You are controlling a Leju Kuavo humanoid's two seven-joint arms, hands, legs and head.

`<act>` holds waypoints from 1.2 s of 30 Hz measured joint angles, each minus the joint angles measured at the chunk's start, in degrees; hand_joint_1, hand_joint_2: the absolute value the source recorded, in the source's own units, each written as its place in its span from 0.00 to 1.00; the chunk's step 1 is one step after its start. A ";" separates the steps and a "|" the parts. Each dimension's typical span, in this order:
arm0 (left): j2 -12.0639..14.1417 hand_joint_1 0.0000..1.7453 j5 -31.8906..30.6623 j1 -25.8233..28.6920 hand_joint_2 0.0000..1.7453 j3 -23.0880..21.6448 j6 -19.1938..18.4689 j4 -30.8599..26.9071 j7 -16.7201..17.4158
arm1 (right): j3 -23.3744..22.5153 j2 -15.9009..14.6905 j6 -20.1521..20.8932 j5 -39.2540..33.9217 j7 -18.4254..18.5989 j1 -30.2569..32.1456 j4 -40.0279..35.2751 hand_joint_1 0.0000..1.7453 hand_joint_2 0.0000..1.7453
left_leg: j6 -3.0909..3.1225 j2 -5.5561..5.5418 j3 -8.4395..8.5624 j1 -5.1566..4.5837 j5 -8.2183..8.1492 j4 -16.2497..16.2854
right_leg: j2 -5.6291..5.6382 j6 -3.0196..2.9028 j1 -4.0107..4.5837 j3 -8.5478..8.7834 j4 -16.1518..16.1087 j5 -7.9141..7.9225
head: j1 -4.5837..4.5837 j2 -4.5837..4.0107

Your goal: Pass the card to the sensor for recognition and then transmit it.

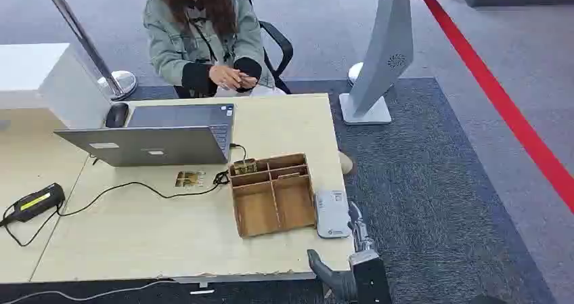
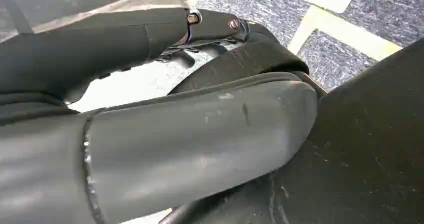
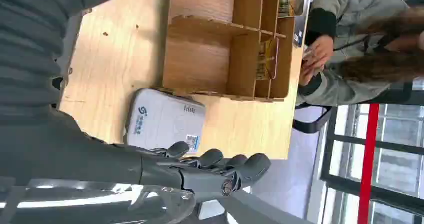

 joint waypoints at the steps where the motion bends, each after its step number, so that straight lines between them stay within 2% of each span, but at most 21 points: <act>1: 0.00 0.00 -0.02 0.00 0.00 0.00 0.00 0.00 0.00 | -0.02 0.00 0.00 0.00 0.02 0.00 0.00 0.00 1.00 | 0.00 0.00 0.00 0.00 0.00 0.00 | 0.00 0.00 0.00 0.00 0.00 0.00 | 0.00 0.00; 7: 0.00 0.00 -0.11 -0.02 0.00 -0.02 -0.20 0.00 0.00 | 0.07 -0.09 0.47 -3.98 1.20 -0.57 0.00 0.00 1.00 | 0.00 0.00 -0.01 0.00 0.00 0.00 | 0.00 0.00 0.00 0.00 0.00 0.00 | 0.00 0.00; 11: 0.11 0.00 -0.96 -0.03 0.00 -0.07 -0.85 0.00 0.00 | 0.28 -0.59 4.98 -11.77 1.70 -2.42 0.18 0.00 1.00 | 0.00 0.00 -0.01 0.00 0.00 0.00 | 0.00 0.00 0.00 0.01 0.00 0.00 | 0.00 0.00; 14: 0.22 0.00 -1.16 -0.18 0.00 -0.57 -0.85 0.00 0.00 | 0.88 -1.03 6.67 -12.81 1.64 -4.62 0.50 0.00 1.00 | 0.00 -0.01 -0.01 0.00 0.01 0.00 | 0.00 0.00 0.00 0.01 0.00 0.01 | -0.02 0.00; 17: 0.24 0.00 -1.71 -0.17 0.00 -0.96 -0.83 0.00 0.00 | 1.09 -1.42 7.17 -10.25 4.07 -6.16 -0.11 0.00 1.00 | 0.00 0.00 -0.01 -0.01 0.01 0.00 | 0.00 0.00 0.00 0.01 0.00 0.01 | 0.00 0.00; 24: 0.37 0.00 -2.27 -0.25 0.00 -1.36 -0.92 0.00 0.00 | 1.11 -2.01 10.34 -0.84 12.36 -10.60 -3.78 0.00 1.00 | 0.00 0.00 0.00 -0.01 0.01 0.01 | 0.00 0.00 0.00 0.01 0.00 0.01 | -0.02 0.00; 36: 0.70 0.00 -4.37 -0.49 0.00 -2.60 -1.03 0.00 0.00 | 1.62 -2.19 12.66 9.77 21.94 -18.39 -6.99 0.00 1.00 | 0.00 0.00 -0.01 -0.01 0.02 0.00 | 0.00 0.00 0.01 0.02 0.01 0.02 | 0.00 0.00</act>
